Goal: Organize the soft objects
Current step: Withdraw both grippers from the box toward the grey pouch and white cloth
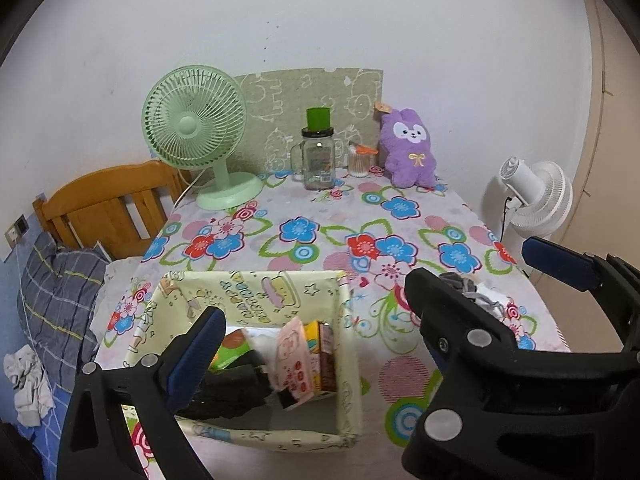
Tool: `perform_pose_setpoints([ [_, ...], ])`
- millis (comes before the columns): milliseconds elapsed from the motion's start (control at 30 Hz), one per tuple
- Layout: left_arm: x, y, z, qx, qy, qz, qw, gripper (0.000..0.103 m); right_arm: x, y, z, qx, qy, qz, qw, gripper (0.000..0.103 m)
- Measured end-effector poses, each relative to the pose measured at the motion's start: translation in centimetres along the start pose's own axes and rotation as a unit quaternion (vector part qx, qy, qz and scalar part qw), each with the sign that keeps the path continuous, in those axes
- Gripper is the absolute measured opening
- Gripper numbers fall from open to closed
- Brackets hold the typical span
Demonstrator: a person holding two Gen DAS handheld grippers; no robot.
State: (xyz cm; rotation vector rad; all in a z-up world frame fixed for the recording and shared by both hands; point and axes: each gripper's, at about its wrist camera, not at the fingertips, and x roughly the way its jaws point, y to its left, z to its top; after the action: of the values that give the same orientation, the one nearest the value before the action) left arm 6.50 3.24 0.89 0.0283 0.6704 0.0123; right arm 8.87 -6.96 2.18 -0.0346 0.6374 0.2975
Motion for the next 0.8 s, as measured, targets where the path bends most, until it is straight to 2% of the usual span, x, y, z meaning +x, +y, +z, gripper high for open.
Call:
perform_pose_setpoints([
  [800,-0.6,-6.4,0.4,0.013,-0.032,-0.026,0.9991,0.100,-3.0,-6.2,-0.8,0.014,-0.034,-0.052,0.998,0.101],
])
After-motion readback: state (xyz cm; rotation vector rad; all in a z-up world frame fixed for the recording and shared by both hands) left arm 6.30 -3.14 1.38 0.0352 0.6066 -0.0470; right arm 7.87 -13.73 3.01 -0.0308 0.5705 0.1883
